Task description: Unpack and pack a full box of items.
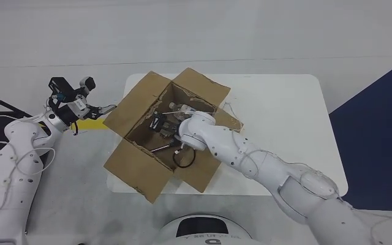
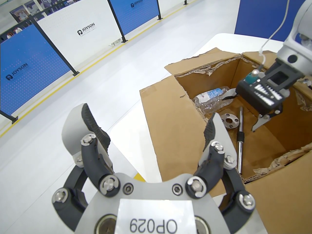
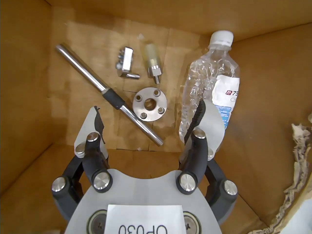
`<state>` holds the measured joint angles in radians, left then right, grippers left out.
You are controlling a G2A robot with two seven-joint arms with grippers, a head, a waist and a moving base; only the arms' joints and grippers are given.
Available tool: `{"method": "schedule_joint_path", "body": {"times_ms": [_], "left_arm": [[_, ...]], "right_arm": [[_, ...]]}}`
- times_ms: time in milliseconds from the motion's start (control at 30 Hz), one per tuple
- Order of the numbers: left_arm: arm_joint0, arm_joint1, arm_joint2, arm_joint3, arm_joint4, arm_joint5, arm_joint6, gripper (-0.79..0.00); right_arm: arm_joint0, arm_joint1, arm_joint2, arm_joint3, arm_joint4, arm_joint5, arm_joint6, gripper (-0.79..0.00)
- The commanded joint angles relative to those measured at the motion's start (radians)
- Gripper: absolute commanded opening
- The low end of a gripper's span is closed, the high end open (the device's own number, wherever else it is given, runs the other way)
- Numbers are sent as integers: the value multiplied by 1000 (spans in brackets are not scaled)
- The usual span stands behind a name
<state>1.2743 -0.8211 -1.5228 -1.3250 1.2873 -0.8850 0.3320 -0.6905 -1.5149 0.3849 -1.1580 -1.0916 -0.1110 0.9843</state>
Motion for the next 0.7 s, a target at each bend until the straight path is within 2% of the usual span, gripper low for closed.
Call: {"method": "schedule_joint_path", "body": {"times_ms": [0, 133, 233, 333, 467, 500, 600, 667], "left_arm": [[0, 0, 0, 0, 0, 0, 0, 0], [0, 0, 0, 0, 0, 0, 0, 0], [0, 0, 0, 0, 0, 0, 0, 0], [0, 0, 0, 0, 0, 0, 0, 0], [0, 0, 0, 0, 0, 0, 0, 0], [0, 0, 0, 0, 0, 0, 0, 0], [0, 0, 0, 0, 0, 0, 0, 0], [0, 0, 0, 0, 0, 0, 0, 0]], "right_arm": [[10, -20, -14, 48, 1, 6, 7, -142], [25, -54, -25, 123, 16, 6, 7, -151], [33, -75, -28, 160, 26, -5, 2, -219], [38, -93, -30, 190, 29, -8, -6, -252], [48, -120, -38, 246, 20, 18, 8, -332], [50, -127, -41, 260, 20, 21, 14, -314], [55, -149, -44, 301, 33, 12, 27, -360], [60, -162, -43, 325, 41, 5, 21, -351]]}}
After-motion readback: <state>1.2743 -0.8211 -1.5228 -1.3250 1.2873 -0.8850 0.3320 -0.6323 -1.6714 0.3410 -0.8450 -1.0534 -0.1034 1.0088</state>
